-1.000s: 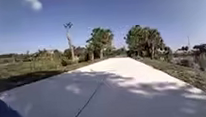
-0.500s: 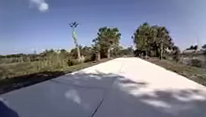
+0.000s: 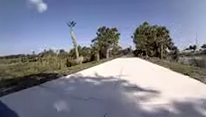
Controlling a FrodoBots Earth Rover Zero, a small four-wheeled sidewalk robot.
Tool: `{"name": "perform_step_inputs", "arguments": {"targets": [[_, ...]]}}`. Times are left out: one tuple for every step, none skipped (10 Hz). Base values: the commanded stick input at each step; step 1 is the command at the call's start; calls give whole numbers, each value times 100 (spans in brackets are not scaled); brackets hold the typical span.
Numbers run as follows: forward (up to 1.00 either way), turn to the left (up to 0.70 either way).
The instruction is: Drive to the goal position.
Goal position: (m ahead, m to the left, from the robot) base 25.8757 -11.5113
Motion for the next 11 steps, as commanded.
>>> {"name": "perform_step_inputs", "arguments": {"targets": [[70,0],[70,0],[70,0],[70,0],[70,0],[70,0],[70,0],[70,0],[70,0],[70,0],[70,0]]}}
